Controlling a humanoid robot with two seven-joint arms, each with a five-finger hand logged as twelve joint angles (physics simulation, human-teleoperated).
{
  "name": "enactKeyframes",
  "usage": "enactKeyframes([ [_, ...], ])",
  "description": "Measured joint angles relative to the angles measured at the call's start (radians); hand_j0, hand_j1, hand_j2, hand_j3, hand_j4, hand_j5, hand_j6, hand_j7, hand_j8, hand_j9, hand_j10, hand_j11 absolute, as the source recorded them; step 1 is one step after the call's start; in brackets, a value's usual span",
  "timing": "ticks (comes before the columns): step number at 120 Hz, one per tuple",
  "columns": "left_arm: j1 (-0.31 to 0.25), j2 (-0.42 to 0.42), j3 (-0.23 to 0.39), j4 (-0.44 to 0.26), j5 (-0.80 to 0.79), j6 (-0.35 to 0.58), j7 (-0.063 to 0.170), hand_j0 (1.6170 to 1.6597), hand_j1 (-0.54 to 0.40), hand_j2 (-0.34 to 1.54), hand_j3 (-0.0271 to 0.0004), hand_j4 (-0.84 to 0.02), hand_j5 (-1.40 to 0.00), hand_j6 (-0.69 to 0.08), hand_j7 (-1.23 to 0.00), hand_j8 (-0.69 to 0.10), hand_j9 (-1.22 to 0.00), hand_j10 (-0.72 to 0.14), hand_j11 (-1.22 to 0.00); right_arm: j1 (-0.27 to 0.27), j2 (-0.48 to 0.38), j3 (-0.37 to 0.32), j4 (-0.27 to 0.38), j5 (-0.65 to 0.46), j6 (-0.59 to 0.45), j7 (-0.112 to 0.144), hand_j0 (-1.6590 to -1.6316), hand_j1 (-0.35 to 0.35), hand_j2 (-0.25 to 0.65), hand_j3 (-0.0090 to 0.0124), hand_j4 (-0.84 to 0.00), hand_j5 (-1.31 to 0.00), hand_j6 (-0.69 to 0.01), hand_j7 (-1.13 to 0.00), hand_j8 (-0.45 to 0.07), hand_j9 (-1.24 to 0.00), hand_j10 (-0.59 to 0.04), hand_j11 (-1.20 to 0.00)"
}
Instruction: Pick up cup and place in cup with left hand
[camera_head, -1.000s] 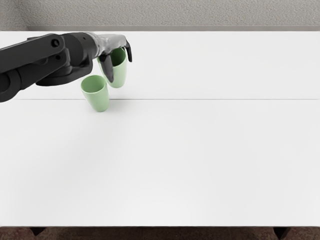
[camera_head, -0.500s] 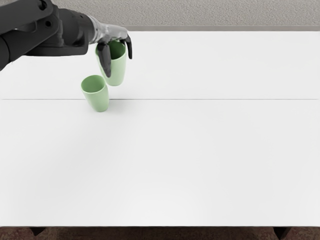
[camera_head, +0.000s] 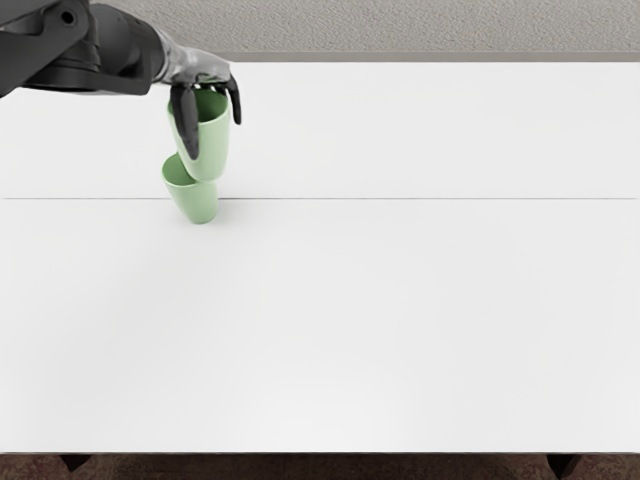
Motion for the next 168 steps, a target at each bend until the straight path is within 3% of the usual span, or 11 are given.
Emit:
enactKeyframes([
  [58,0.015,0.016,0.003,0.052,0.001,-0.004,0.0,1.6528,-0.091,0.03,0.0,-0.496,-0.67,-0.346,-0.66,-0.259,-0.68,-0.347,-0.67,0.0,0.0,0.0,0.0,0.0,0.0,0.0,-1.6581,-0.316,-0.006,0.0,-0.028,-0.04,-0.028,-0.04,-0.028,-0.04,-0.028,-0.04],
  [83,0.031,0.019,0.0,0.056,0.0,0.004,0.0,1.6529,-0.098,0.05,0.0,-0.496,-0.67,-0.342,-0.66,-0.256,-0.68,-0.343,-0.68,0.0,0.0,0.0,0.0,0.0,0.0,0.0,-1.6581,-0.316,-0.006,0.0,-0.028,-0.04,-0.028,-0.04,-0.028,-0.04,-0.028,-0.04],
  [112,0.053,0.019,-0.004,0.055,0.004,0.076,0.0,1.653,-0.111,0.05,0.0,-0.503,-0.67,-0.337,-0.67,-0.249,-0.69,-0.337,-0.68,0.0,0.0,0.0,0.0,0.0,0.0,0.0,-1.6581,-0.316,-0.006,0.0,-0.028,-0.04,-0.028,-0.04,-0.028,-0.04,-0.028,-0.04],
  [168,0.087,0.014,-0.003,0.056,0.007,0.088,0.0,1.6531,-0.112,0.07,0.0,-0.502,-0.68,-0.331,-0.68,-0.243,-0.69,-0.329,-0.69,0.0,0.0,0.0,0.0,0.0,0.0,0.0,-1.6581,-0.316,-0.006,0.0,-0.028,-0.04,-0.028,-0.04,-0.028,-0.04,-0.028,-0.04],
])
